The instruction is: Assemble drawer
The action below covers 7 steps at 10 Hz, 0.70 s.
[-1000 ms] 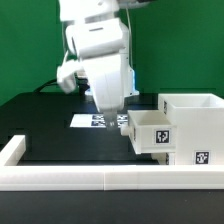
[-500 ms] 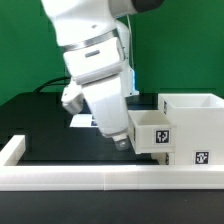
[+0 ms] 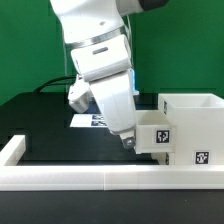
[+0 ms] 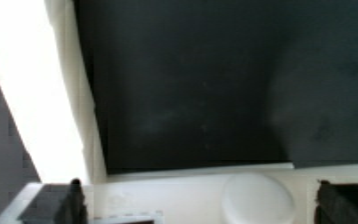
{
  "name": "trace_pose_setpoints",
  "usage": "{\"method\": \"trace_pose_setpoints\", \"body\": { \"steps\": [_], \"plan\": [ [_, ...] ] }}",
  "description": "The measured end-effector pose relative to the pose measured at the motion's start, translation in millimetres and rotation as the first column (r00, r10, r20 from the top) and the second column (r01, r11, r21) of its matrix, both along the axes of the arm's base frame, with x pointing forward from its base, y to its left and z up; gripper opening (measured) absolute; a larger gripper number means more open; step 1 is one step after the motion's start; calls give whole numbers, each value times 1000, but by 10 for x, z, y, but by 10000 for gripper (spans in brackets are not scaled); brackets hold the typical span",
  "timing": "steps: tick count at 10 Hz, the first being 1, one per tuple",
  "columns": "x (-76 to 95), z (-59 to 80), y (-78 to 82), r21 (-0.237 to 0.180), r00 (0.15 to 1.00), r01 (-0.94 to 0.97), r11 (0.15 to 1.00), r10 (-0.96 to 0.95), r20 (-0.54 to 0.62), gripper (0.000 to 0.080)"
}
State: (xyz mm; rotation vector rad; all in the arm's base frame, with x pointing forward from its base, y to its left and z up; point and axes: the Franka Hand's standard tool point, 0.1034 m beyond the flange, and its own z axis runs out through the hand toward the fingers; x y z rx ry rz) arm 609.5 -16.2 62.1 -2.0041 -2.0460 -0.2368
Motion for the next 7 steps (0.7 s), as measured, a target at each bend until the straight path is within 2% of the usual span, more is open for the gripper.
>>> {"method": "trace_pose_setpoints", "body": {
  "steps": [6, 7],
  "plan": [
    [-11, -30, 491, 17, 1000, 18, 1000, -18, -16, 649],
    [-11, -31, 508, 15, 1000, 21, 1000, -21, -17, 649]
  ]
}}
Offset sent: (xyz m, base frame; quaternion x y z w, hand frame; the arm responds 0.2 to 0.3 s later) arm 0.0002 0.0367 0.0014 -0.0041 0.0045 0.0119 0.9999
